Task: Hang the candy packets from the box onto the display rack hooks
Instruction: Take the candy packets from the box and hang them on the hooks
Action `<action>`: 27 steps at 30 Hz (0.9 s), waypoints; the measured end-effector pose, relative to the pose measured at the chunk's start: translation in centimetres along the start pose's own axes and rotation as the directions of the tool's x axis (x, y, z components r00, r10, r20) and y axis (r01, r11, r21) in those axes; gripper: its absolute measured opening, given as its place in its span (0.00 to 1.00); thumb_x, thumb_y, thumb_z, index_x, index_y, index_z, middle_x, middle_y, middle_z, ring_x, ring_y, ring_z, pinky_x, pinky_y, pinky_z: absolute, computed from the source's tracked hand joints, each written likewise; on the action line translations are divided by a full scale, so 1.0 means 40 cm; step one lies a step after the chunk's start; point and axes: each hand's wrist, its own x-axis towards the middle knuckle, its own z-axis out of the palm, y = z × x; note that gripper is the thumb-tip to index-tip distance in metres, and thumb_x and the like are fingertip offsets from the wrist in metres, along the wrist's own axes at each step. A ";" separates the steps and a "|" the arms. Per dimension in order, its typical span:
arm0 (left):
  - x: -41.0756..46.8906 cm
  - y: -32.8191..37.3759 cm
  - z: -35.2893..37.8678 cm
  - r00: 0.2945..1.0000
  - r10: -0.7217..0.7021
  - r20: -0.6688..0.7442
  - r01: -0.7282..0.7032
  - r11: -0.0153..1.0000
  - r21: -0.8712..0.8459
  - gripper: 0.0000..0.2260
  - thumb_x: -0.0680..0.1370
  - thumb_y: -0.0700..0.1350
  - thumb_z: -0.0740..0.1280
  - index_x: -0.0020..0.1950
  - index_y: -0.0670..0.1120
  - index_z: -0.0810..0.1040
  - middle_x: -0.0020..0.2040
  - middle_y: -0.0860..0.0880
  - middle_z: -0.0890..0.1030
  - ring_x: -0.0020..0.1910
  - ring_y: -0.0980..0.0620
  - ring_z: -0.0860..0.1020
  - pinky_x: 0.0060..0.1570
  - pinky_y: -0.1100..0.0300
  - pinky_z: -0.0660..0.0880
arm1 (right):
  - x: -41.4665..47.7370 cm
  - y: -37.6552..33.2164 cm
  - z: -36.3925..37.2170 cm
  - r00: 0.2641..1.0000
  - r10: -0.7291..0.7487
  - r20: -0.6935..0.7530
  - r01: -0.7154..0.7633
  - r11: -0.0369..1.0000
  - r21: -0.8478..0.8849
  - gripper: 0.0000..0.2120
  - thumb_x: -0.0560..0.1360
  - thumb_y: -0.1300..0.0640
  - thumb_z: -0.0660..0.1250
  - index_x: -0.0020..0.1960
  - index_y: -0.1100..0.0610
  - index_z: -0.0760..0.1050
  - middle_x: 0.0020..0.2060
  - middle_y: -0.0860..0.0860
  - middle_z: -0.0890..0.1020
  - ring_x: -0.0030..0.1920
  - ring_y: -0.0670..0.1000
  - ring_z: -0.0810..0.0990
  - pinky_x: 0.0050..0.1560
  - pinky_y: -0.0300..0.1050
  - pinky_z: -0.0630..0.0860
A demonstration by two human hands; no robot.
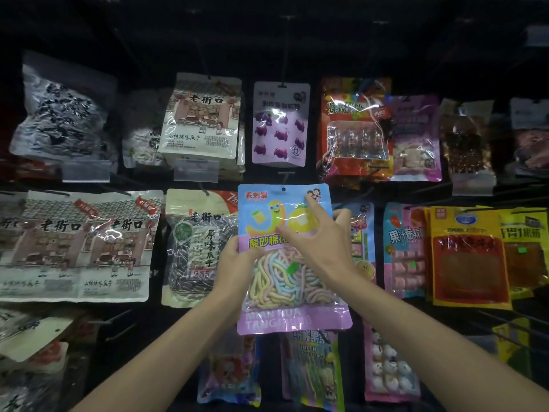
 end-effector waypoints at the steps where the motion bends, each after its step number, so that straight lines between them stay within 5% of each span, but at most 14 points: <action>1: -0.001 0.002 -0.001 1.000 -0.006 0.007 0.006 1.000 -0.002 0.07 0.83 0.41 0.67 0.60 0.48 0.80 0.51 0.46 0.88 0.47 0.44 0.88 0.51 0.36 0.84 | -0.001 -0.003 0.000 1.000 0.001 -0.005 -0.001 1.000 -0.004 0.46 0.67 0.27 0.73 0.81 0.36 0.61 0.57 0.49 0.63 0.60 0.52 0.71 0.63 0.51 0.76; 14: 0.001 0.015 -0.009 1.000 -0.013 -0.005 0.013 1.000 0.014 0.07 0.82 0.38 0.66 0.59 0.45 0.78 0.50 0.42 0.87 0.36 0.48 0.87 0.36 0.53 0.83 | -0.009 -0.016 0.000 0.999 0.047 -0.001 -0.047 0.999 0.013 0.46 0.67 0.27 0.72 0.80 0.36 0.62 0.57 0.50 0.63 0.63 0.54 0.71 0.59 0.51 0.76; 19: -0.010 0.012 -0.004 0.999 -0.041 0.023 0.041 0.999 0.010 0.07 0.83 0.39 0.65 0.60 0.43 0.78 0.38 0.49 0.86 0.29 0.52 0.85 0.28 0.60 0.78 | -0.014 -0.013 -0.004 0.998 0.064 0.003 -0.064 0.998 0.007 0.45 0.68 0.28 0.73 0.80 0.36 0.62 0.59 0.50 0.63 0.64 0.52 0.70 0.55 0.47 0.73; 24: -0.013 0.018 -0.004 0.999 -0.043 0.008 0.042 0.999 0.027 0.07 0.82 0.40 0.66 0.60 0.45 0.77 0.43 0.47 0.85 0.28 0.55 0.83 0.28 0.60 0.77 | -0.010 -0.019 -0.004 0.997 0.080 0.018 -0.080 0.997 0.003 0.45 0.68 0.28 0.73 0.81 0.37 0.62 0.59 0.49 0.63 0.65 0.53 0.69 0.57 0.49 0.74; 27: -0.023 0.010 -0.004 0.999 0.040 -0.005 -0.040 0.996 0.079 0.16 0.83 0.41 0.68 0.68 0.53 0.71 0.51 0.50 0.84 0.35 0.53 0.86 0.33 0.54 0.82 | -0.008 -0.024 -0.001 0.994 0.105 0.037 -0.105 0.994 -0.020 0.45 0.68 0.27 0.73 0.80 0.37 0.63 0.60 0.50 0.63 0.68 0.54 0.67 0.57 0.51 0.74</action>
